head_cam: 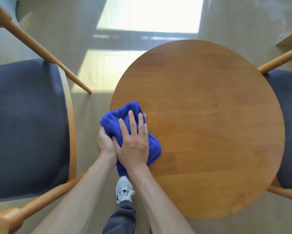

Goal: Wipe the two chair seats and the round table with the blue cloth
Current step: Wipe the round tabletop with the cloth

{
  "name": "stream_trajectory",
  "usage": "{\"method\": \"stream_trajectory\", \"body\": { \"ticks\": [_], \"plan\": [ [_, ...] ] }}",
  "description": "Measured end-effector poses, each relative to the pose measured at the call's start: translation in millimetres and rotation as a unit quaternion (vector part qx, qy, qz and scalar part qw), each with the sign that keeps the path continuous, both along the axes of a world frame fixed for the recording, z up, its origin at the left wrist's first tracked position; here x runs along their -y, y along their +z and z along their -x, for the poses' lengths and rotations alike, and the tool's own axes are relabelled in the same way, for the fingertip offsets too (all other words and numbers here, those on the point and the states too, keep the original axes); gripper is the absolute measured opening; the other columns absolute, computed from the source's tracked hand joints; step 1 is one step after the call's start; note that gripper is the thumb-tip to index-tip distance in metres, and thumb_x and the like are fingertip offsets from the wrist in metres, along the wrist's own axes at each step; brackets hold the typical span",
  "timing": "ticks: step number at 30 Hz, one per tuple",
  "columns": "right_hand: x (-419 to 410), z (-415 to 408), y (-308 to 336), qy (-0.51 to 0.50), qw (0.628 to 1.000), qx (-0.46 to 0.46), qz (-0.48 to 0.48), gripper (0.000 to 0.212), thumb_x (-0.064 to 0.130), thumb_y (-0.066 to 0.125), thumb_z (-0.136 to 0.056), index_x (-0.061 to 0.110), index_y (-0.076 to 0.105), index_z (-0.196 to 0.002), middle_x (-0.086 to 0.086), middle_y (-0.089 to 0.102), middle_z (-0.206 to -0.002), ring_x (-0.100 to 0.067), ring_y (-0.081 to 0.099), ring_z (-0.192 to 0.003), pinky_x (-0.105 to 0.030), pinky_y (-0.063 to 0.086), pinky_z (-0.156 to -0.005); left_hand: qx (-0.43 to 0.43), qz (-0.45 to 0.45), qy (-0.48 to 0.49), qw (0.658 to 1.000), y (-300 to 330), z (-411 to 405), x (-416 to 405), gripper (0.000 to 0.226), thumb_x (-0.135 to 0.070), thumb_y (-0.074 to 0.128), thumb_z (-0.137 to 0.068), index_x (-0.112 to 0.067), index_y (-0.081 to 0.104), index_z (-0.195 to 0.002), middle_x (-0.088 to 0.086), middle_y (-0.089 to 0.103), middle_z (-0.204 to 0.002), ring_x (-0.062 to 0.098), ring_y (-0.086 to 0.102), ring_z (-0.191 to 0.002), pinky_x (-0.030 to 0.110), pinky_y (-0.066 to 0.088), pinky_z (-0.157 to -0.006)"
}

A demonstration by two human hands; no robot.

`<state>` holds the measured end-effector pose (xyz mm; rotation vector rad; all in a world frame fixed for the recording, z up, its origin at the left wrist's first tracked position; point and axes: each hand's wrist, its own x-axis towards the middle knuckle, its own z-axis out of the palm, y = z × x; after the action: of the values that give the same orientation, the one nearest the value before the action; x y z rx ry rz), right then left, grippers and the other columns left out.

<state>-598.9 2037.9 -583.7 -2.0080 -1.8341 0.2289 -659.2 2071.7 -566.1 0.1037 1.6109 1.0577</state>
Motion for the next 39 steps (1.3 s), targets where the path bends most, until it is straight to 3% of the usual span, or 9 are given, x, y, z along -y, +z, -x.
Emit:
{"method": "stream_trajectory", "body": {
  "ticks": [4,7,9,12,15,22,26,32,39],
  "plan": [
    [-14.2,-12.6,-1.5,0.031,0.999,-0.009,-0.004,0.048,0.037,0.058,-0.082,0.020,0.060,-0.127,-0.009,0.039,-0.151,-0.034,0.026,-0.143,-0.049,0.031,-0.111,-0.029,0.004,-0.006,1.000,-1.0,-5.7,-0.6,0.034,-0.034,0.041,-0.095,-0.019,0.070,-0.084,-0.004,0.074,-0.080,0.013,0.070,-0.079,0.025,0.055,-0.071],
    [-22.4,-24.4,-2.2,0.060,0.998,-0.012,-0.003,0.048,0.036,0.058,-0.082,0.020,0.060,-0.128,-0.009,0.038,-0.151,-0.033,0.026,-0.143,-0.049,0.031,-0.111,-0.137,0.035,-0.009,0.990,-6.0,-8.6,-2.8,0.031,-0.039,0.046,-0.085,-0.023,0.072,-0.082,-0.003,0.072,-0.092,0.026,0.066,-0.099,0.038,0.051,-0.086],
    [-31.4,-38.1,-2.9,0.062,0.998,-0.010,-0.001,0.048,0.035,0.058,-0.082,0.020,0.059,-0.128,-0.010,0.038,-0.151,-0.034,0.026,-0.143,-0.050,0.031,-0.111,-0.229,0.046,-0.032,0.972,0.4,-19.2,-4.3,0.032,-0.035,0.042,-0.091,-0.022,0.069,-0.101,-0.003,0.067,-0.106,0.025,0.059,-0.108,0.036,0.044,-0.093],
    [-41.1,-68.4,-2.6,0.036,0.999,-0.007,-0.006,0.050,0.033,0.062,-0.079,0.019,0.060,-0.128,-0.011,0.039,-0.151,-0.034,0.028,-0.142,-0.049,0.032,-0.112,-0.335,0.075,-0.089,0.935,10.4,-36.7,-7.6,0.041,-0.030,0.035,-0.100,-0.017,0.049,-0.136,0.004,0.053,-0.136,0.025,0.046,-0.125,0.031,0.032,-0.098],
    [-48.1,-106.1,-3.8,0.011,1.000,-0.008,-0.012,0.050,0.030,0.065,-0.079,0.018,0.060,-0.127,-0.012,0.040,-0.149,-0.036,0.030,-0.141,-0.050,0.033,-0.111,-0.384,0.090,-0.111,0.912,6.7,-47.4,-13.4,0.050,-0.030,0.037,-0.098,-0.013,0.036,-0.145,0.009,0.040,-0.148,0.028,0.035,-0.136,0.037,0.024,-0.110],
    [-45.5,-186.7,-2.9,-0.047,0.999,0.011,-0.014,0.048,0.033,0.060,-0.082,0.016,0.061,-0.127,-0.012,0.041,-0.149,-0.036,0.032,-0.140,-0.049,0.035,-0.109,-0.455,0.048,-0.186,0.870,6.6,-67.2,-22.9,0.062,-0.028,0.038,-0.093,-0.013,0.022,-0.151,0.004,0.017,-0.159,0.027,0.019,-0.144,0.048,0.017,-0.118],
    [-37.4,-230.0,-2.4,-0.082,0.996,0.017,-0.005,0.048,0.035,0.057,-0.085,0.017,0.059,-0.129,-0.010,0.039,-0.150,-0.034,0.030,-0.141,-0.048,0.037,-0.108,-0.472,0.047,-0.220,0.853,9.9,-75.7,-22.1,0.060,-0.023,0.038,-0.095,-0.016,0.021,-0.152,0.006,0.008,-0.162,0.028,0.003,-0.149,0.046,0.002,-0.121],
    [-18.9,-298.4,-1.1,-0.135,0.990,0.037,0.006,0.050,0.038,0.055,-0.087,0.016,0.057,-0.131,-0.009,0.036,-0.152,-0.033,0.028,-0.142,-0.048,0.038,-0.107,-0.551,0.029,-0.338,0.763,6.5,-90.2,-13.4,0.062,-0.022,0.045,-0.095,-0.009,0.022,-0.151,0.014,0.004,-0.161,0.026,-0.003,-0.149,0.044,-0.004,-0.120],
    [6.7,-376.5,5.6,-0.217,0.976,0.025,0.020,0.054,0.043,0.047,-0.087,0.015,0.054,-0.133,-0.009,0.033,-0.153,-0.034,0.026,-0.142,-0.047,0.037,-0.107,-0.589,0.044,-0.389,0.707,1.2,-102.1,-7.1,0.065,-0.035,0.048,-0.094,-0.015,0.023,-0.151,0.016,0.004,-0.160,0.029,-0.003,-0.148,0.051,-0.003,-0.118]
  ]
}}
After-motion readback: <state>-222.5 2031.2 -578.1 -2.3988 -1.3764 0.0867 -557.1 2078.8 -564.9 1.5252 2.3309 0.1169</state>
